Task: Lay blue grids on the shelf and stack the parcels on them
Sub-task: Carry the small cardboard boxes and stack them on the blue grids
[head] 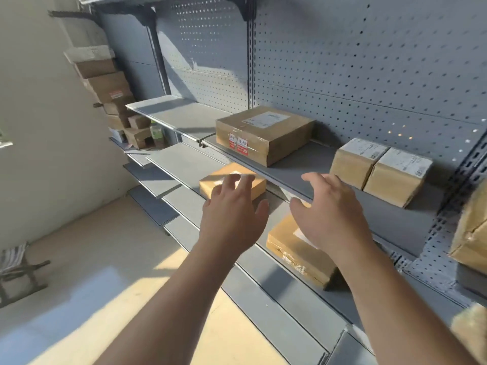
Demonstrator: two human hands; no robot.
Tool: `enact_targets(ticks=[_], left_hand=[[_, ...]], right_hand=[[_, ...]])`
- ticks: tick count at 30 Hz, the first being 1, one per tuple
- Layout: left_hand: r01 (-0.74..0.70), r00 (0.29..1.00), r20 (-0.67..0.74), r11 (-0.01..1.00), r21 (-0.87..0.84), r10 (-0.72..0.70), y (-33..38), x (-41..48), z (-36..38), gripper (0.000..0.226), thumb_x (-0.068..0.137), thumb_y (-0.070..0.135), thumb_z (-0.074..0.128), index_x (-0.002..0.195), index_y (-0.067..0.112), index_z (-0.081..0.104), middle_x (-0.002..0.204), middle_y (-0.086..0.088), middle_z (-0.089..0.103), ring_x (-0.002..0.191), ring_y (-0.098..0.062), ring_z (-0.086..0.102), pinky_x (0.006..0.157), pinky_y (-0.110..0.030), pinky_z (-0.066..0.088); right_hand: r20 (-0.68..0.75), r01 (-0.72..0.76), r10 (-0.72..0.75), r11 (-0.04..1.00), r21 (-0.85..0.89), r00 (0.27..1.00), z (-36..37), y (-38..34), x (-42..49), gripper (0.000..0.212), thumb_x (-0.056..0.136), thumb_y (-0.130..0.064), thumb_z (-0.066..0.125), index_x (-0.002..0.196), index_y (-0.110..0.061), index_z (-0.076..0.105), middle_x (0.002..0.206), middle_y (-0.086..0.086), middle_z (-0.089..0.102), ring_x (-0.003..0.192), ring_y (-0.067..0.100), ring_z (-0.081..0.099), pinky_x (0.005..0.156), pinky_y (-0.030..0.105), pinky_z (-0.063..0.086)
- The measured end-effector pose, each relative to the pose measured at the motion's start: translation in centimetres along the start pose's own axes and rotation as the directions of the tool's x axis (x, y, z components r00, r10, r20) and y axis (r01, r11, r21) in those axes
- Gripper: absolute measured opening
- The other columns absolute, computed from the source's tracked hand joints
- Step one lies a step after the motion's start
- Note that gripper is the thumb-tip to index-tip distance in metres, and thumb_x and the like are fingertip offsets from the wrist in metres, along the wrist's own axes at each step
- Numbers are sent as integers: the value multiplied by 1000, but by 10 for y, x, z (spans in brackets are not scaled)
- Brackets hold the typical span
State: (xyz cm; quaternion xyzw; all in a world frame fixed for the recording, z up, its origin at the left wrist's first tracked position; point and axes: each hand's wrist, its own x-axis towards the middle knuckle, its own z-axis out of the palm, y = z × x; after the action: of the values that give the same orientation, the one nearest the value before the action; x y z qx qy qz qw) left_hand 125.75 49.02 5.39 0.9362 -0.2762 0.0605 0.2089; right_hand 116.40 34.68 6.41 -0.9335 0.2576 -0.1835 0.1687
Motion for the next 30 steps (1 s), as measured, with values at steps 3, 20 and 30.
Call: enact_targets(ticks=[3, 20, 30], left_hand=[[-75, 996, 44, 997, -32, 76, 4, 22, 5, 55, 100, 51, 46, 150, 32, 36, 159, 0, 35, 141, -32, 39, 110, -51, 39], [-380, 916, 100, 921, -82, 387, 107, 130, 65, 57, 99, 53, 48, 151, 32, 37, 156, 3, 38, 140, -27, 39, 110, -48, 39], [-479, 864, 110, 869, -124, 492, 178, 187, 107, 46, 99, 44, 47, 142, 30, 46, 147, 1, 45, 133, -29, 41, 105, -46, 35]], right_hand=[[-27, -110, 110, 994, -5, 994, -1, 5, 5, 53, 94, -43, 55, 143, -26, 46, 142, 2, 50, 123, 26, 46, 94, 42, 43], [-283, -400, 380, 916, -15, 881, -31, 96, 76, 51, 87, -37, 60, 135, -20, 56, 137, 9, 52, 120, 38, 47, 102, 47, 41], [-287, -513, 477, 856, -60, 831, -51, 127, 119, 45, 94, -38, 49, 138, -25, 51, 139, 4, 49, 126, 32, 45, 102, 43, 40]])
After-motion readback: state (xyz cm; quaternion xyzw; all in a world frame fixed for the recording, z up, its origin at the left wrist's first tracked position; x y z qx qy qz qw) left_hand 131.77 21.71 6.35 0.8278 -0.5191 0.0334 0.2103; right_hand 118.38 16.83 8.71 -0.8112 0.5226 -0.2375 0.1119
